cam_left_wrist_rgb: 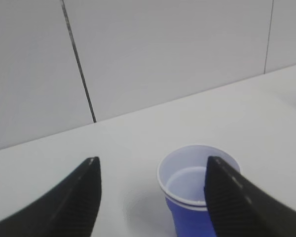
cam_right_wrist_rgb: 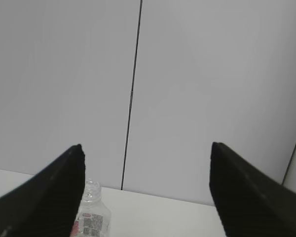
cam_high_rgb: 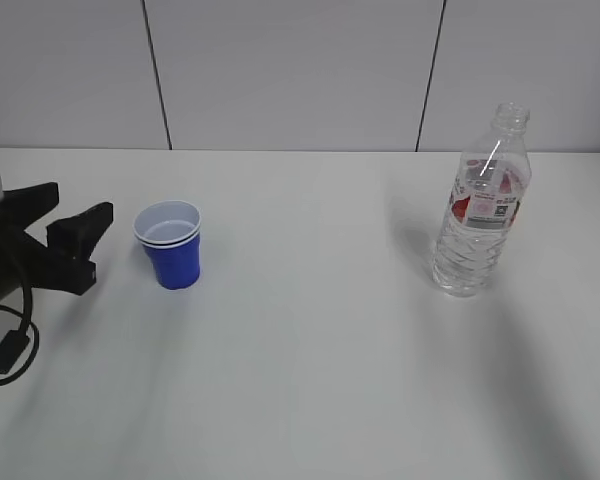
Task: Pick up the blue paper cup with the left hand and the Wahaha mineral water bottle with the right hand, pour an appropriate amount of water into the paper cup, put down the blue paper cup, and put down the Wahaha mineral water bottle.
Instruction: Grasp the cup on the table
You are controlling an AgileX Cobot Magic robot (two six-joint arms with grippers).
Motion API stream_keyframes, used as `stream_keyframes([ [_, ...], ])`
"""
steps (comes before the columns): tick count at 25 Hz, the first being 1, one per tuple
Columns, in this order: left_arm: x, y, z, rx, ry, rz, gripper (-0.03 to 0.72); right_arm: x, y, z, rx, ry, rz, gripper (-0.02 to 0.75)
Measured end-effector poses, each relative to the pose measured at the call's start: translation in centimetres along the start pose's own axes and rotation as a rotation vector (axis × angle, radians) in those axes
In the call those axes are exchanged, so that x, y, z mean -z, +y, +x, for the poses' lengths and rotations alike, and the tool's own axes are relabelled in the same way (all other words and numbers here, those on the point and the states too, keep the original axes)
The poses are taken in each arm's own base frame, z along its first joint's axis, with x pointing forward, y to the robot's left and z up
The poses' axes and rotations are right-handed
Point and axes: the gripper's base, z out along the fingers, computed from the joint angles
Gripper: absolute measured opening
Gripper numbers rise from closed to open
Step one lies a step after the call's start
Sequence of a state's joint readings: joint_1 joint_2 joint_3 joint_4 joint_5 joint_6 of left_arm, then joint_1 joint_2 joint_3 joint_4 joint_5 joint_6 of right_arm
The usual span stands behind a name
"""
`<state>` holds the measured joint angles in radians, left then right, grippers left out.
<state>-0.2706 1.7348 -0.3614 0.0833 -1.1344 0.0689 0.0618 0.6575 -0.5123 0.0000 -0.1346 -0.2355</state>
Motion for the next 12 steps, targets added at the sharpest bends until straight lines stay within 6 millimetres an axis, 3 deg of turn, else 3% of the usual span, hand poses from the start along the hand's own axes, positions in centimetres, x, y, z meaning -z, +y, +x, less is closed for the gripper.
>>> stream_keyframes([
  [4,-0.3,-0.1,0.5,0.033,0.018,0.004,0.529,0.0,0.1,0.4,0.000,0.013,-0.003,0.586],
  [8,-1.1,0.0,1.2,0.057,0.035,-0.001,0.610,0.0,0.1,0.4,-0.026,0.013,-0.003,0.586],
  [12,-1.6,-0.2,2.6,0.078,0.083,0.002,0.611,0.0,0.1,0.4,-0.030,0.013,-0.003,0.586],
])
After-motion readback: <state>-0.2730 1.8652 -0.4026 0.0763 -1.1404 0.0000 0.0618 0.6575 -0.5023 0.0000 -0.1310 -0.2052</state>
